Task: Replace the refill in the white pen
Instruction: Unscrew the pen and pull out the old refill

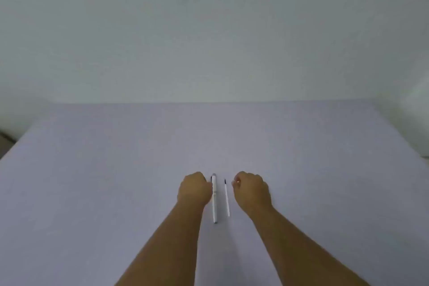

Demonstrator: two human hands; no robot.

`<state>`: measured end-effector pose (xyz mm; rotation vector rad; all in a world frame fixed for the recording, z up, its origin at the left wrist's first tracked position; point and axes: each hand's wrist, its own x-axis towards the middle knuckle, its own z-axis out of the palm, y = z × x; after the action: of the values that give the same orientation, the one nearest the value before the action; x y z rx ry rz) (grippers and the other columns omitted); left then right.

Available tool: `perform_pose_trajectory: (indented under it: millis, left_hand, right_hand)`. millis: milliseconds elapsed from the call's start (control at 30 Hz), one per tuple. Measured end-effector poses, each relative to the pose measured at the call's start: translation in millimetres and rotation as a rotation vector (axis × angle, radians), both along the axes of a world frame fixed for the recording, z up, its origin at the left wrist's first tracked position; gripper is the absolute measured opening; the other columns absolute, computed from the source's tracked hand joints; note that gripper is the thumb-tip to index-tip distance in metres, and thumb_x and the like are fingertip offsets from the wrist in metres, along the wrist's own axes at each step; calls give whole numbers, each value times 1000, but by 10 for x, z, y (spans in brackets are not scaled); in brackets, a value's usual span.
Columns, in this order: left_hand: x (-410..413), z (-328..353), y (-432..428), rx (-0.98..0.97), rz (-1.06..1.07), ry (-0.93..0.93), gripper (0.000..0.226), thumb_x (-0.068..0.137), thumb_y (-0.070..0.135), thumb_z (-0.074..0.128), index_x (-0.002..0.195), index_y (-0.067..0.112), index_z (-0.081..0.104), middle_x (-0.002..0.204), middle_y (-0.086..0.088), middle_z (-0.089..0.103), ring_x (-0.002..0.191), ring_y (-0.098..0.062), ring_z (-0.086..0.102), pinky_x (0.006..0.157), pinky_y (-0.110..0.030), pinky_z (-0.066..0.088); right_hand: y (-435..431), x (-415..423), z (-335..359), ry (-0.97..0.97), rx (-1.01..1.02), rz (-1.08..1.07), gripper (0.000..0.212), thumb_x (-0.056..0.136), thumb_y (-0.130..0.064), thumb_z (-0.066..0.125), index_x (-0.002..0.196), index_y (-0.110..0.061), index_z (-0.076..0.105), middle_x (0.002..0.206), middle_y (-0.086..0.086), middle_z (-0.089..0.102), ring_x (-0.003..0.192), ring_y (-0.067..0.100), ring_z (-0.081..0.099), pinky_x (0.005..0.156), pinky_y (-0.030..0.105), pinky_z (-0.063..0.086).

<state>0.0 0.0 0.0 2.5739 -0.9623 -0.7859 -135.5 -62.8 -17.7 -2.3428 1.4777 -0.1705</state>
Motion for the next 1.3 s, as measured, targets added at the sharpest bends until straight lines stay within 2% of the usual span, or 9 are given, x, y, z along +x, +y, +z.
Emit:
perform_pose_trajectory:
  millis: [300, 500, 667, 767, 900, 1067, 1167, 1233, 1300]
  left_hand:
    - [-121, -384, 32, 18, 154, 157, 27, 80, 34, 67, 91, 10, 66, 90, -7, 67, 83, -24, 64, 70, -29, 51]
    - [-94, -382, 68, -46, 175, 225, 19, 81, 25, 59, 64, 15, 62, 60, 1, 58, 61, -17, 55, 57, -24, 44]
    - [-94, -321, 112, -282, 290, 474, 11, 82, 23, 64, 77, 13, 66, 77, -4, 68, 72, -22, 66, 76, -36, 60]
    - [-100, -292, 121, -353, 212, 532, 13, 85, 24, 66, 85, 11, 67, 76, -2, 66, 67, -16, 62, 69, -30, 59]
    - [-102, -233, 101, -384, 160, 624, 17, 86, 27, 67, 92, 12, 69, 73, 2, 65, 65, -11, 61, 63, -22, 54]
    - [-82, -138, 65, -331, 129, 815, 22, 89, 29, 64, 78, 11, 68, 70, -3, 61, 65, -17, 54, 75, -30, 52]
    - [-34, -124, 72, -252, 41, 828, 21, 87, 29, 66, 74, 12, 68, 69, -3, 61, 67, -18, 54, 75, -31, 52]
    - [-5, -165, 132, -234, 48, 837, 21, 87, 28, 67, 76, 11, 69, 73, -3, 63, 69, -18, 56, 77, -31, 53]
    - [42, -216, 184, -271, 123, 836, 21, 88, 27, 66, 79, 9, 70, 76, -4, 65, 71, -18, 58, 80, -32, 55]
  right_hand:
    - [20, -56, -296, -40, 68, -42, 25, 93, -33, 48, 93, -15, 65, 92, 3, 69, 92, 23, 57, 74, 32, 46]
    - [3, -18, -269, -121, 140, -66, 22, 93, -29, 50, 89, -14, 65, 88, 4, 68, 90, 23, 57, 76, 37, 51]
    - [-2, 149, -150, -370, 312, -169, 21, 89, -31, 57, 85, -14, 67, 81, -2, 66, 72, 13, 56, 63, 24, 45]
    - [-19, 249, -64, -510, 475, -271, 26, 85, -41, 61, 82, -16, 66, 71, -10, 60, 68, 8, 54, 58, 18, 39]
    - [-71, 304, 15, -570, 555, -329, 26, 86, -37, 61, 78, -13, 67, 70, -4, 62, 66, 13, 55, 56, 22, 40]
    - [-143, 288, 71, -659, 660, -403, 27, 85, -33, 63, 63, -17, 65, 66, -4, 63, 64, 11, 56, 58, 22, 43]
    - [-253, 252, 83, -719, 678, -584, 31, 86, -31, 60, 58, -19, 63, 60, -1, 59, 59, 15, 52, 62, 28, 44]
    - [-357, 160, 88, -697, 648, -622, 29, 87, -29, 57, 68, -11, 68, 61, 1, 59, 61, 20, 52, 68, 34, 44]
    - [-408, 50, 40, -553, 598, -479, 29, 89, -27, 55, 86, -3, 71, 68, 6, 63, 67, 22, 54, 69, 34, 44]
